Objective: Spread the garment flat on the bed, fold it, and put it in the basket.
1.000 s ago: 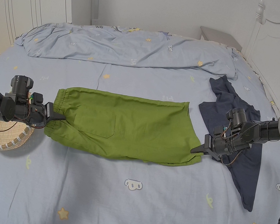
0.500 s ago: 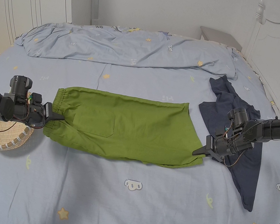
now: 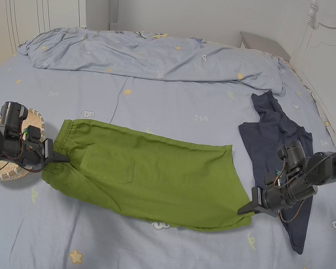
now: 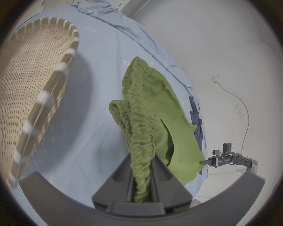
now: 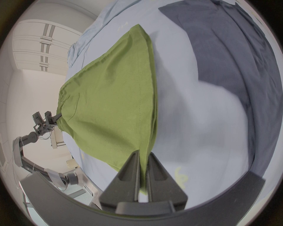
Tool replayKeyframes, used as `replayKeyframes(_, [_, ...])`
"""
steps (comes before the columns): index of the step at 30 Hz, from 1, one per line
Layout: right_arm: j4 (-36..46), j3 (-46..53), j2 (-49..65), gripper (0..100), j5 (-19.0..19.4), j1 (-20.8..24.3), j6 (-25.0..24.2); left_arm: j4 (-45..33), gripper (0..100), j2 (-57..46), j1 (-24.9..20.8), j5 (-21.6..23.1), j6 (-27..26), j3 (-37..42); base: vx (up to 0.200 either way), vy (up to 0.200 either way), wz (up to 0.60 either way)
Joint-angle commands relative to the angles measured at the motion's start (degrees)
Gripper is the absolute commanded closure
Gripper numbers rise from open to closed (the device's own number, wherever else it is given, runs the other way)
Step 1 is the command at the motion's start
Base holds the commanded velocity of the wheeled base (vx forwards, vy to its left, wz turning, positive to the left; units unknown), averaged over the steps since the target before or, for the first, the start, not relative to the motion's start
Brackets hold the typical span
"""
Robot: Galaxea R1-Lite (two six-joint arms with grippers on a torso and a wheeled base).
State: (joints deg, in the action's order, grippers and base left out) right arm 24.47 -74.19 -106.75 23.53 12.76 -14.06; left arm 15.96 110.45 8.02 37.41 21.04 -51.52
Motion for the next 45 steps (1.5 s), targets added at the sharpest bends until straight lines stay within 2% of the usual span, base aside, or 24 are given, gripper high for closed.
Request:
replayKeyframes(1, [-8.0,19.3,14.6,100,-0.9,5.6,-1.6,0.1,100,-4.0,2.8,0.0,-8.9,13.7,0.0,0.0,0.0])
replayKeyframes(4, [-9.6,24.9,17.7,100,-0.9,8.0,-3.7,0.2,100,-4.5,4.1,0.0,-12.6,17.8,0.0,0.0,0.0])
replayKeyframes(7, [-10.4,28.8,19.7,100,-0.9,9.1,-4.4,0.0,100,-5.5,5.2,0.0,-13.9,19.2,0.0,0.0,0.0])
replayKeyframes(17, [-15.9,36.4,21.0,100,-0.9,10.4,-6.0,-3.7,100,-8.2,7.4,0.0,-18.2,20.3,0.0,0.0,0.0])
replayKeyframes(28, [-20.3,39.9,19.1,100,-0.9,11.1,-6.2,-3.9,100,-8.1,7.6,0.0,-19.0,20.3,0.0,0.0,0.0])
replayKeyframes(29, [-21.0,40.1,18.8,0,-0.9,11.2,-6.9,-3.9,100,-8.1,7.4,0.0,-19.1,20.4,0.0,0.0,0.0])
replayKeyframes(34, [-21.6,40.5,18.9,0,-0.9,11.6,-7.1,-3.9,100,-10.2,7.5,0.0,-19.0,20.3,0.0,0.0,0.0])
replayKeyframes(41, [-22.1,39.3,20.4,0,-1.9,9.6,-6.6,-5.9,100,-16.9,7.5,-0.7,-19.0,19.7,0.0,0.0,0.0])
replayKeyframes(42, [-22.6,36.8,22.1,0,-4.7,9.1,-6.6,-8.8,100,-21.1,7.5,-0.7,-19.0,18.7,0.0,0.0,0.0])
replayKeyframes(44, [-22.5,34.7,22.7,0,-5.9,9.0,-6.6,-12.0,100,-23.3,7.5,-0.7,-19.0,17.1,0.0,0.0,0.0])
replayKeyframes(45, [-22.0,32.3,23.3,0,-6.5,8.8,-6.5,-17.0,100,-25.7,7.6,-0.7,-19.0,15.0,0.0,0.0,0.0])
